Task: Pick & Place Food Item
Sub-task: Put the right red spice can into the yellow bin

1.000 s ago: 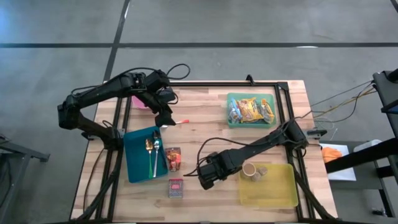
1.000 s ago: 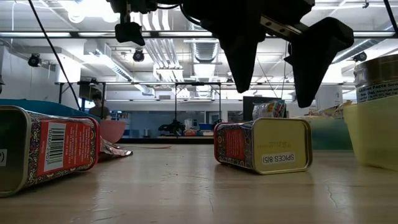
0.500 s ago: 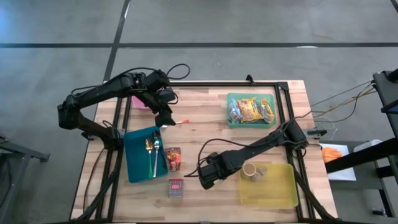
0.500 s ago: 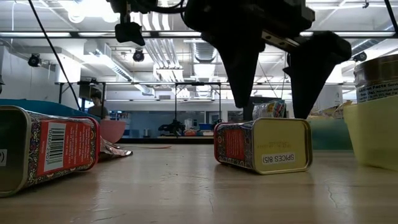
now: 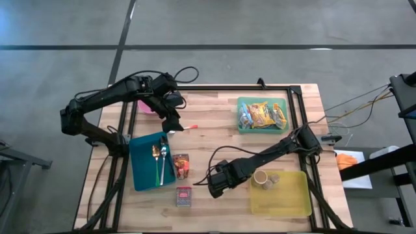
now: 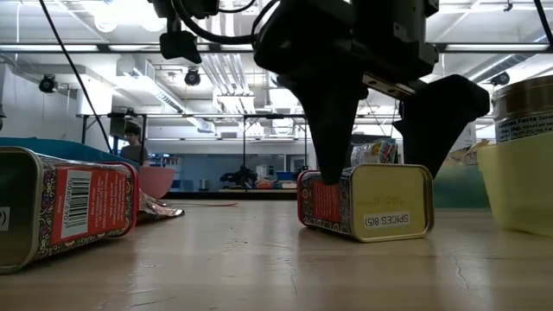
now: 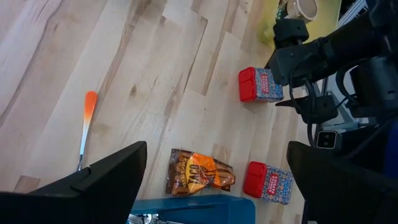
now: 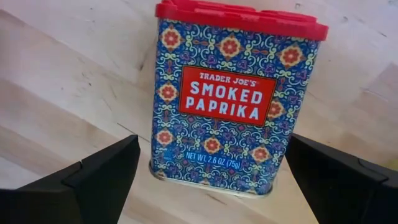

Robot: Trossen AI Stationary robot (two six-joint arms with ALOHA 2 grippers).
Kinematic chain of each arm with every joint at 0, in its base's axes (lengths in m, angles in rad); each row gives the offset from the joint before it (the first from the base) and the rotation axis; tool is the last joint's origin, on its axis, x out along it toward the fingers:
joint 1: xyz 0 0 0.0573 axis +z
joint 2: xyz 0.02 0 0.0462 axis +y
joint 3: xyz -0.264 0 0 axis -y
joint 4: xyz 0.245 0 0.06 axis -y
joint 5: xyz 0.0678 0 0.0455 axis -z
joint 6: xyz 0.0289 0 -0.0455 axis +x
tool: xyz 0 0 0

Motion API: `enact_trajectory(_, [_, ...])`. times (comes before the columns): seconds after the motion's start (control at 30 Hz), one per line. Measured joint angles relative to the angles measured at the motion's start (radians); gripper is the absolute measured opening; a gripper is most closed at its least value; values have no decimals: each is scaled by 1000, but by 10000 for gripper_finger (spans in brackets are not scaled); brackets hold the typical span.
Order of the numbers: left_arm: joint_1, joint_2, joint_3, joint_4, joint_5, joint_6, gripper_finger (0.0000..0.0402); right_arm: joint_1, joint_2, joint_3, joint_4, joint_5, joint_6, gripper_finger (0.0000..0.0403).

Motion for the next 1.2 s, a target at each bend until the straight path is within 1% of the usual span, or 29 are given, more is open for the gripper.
enact_trajectory(0.3, [0, 0, 0, 0, 0, 1, 392, -1, 21, -1, 1, 31, 0, 389])
enact_trajectory(0.53, [0, 0, 0, 0, 0, 3, 392, -2, 61, -2, 33, 4, 1, 389])
enact_trajectory(0.63, [0, 0, 0, 1, 0, 3, 392, -6, 63, -1, 31, -15, 0, 389])
enact_trajectory(0.8, [0, 0, 0, 3, 0, 3, 392, -9, 63, -1, 21, -16, -5, 389])
enact_trajectory(1.03, [0, 0, 0, 4, 0, 3, 392, -10, 63, 3, 17, -15, -99, 389])
enact_trajectory(1.2, [0, 0, 0, 4, 0, 2, 392, -10, 63, 3, 2, 14, -46, 389])
